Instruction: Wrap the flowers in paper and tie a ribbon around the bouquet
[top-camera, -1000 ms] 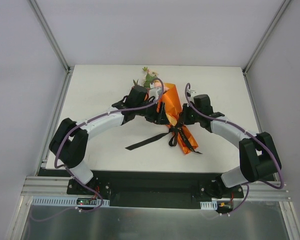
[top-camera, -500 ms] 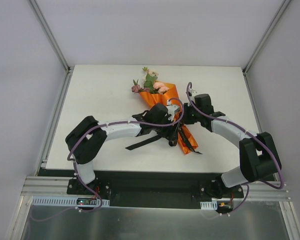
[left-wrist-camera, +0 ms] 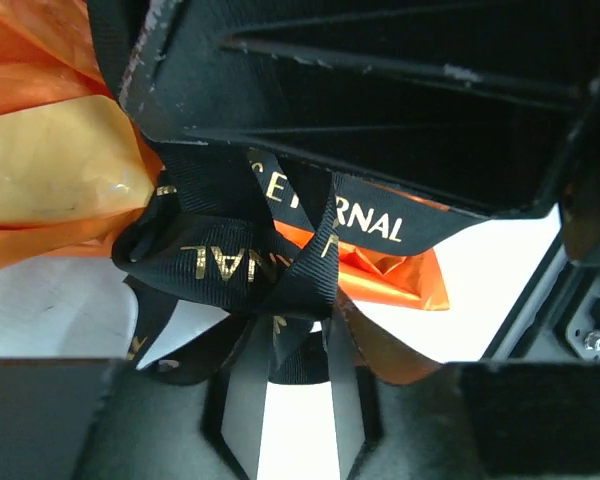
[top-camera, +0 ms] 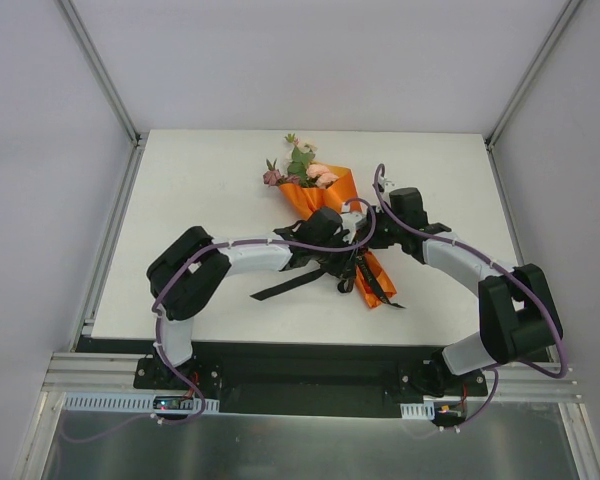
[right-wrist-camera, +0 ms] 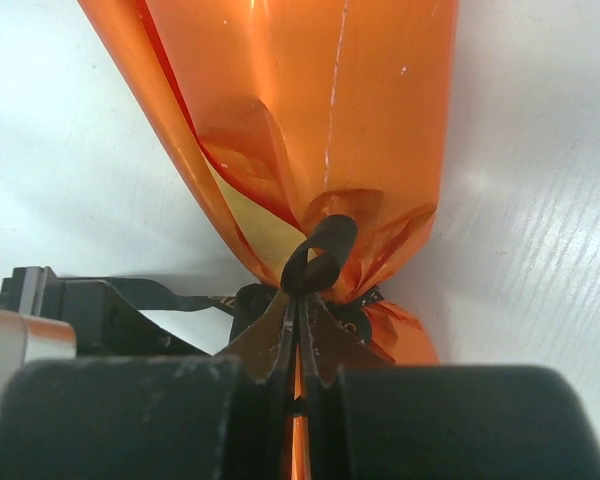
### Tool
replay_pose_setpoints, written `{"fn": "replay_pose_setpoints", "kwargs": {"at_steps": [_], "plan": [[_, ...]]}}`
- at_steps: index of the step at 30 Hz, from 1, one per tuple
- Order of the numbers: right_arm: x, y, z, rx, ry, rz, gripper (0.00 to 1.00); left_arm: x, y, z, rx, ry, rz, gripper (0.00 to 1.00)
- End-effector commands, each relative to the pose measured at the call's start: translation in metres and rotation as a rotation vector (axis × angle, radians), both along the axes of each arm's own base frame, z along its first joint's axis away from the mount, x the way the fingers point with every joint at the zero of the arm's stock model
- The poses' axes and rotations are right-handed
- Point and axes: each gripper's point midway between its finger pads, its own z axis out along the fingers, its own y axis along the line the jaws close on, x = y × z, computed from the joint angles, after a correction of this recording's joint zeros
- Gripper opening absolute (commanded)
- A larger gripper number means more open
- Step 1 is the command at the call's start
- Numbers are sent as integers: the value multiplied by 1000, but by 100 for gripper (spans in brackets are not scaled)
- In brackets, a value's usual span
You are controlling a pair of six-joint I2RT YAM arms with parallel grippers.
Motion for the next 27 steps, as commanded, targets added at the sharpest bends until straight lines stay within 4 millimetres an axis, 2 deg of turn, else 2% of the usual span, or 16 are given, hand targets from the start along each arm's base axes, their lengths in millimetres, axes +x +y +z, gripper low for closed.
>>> {"fn": "replay_pose_setpoints", "kwargs": {"at_steps": [1,3,8,12,16,21,27], "plan": [[13,7,23,54,-38,-21,1,-2,-18,20,-79,-15,-49,17],[16,6,24,59,-35,-40,1,-3,-13,18,-58,-10,-35,0],[22,1,22,61,17,-118,1,-4,4,14,-23,20,35,0],[27,-15,15,36,46,-212,1,-18,10,14,-14,117,52,0],[29,-23,9,43,79,-239,1,-28,17,5,1,166,60,0],[34,-41,-1,46,108,-306,1,-33,30,-7,22,217,87,0],[51,-43,-4,79,119,-285,1,-40,43,-17,29,278,82,0]]}}
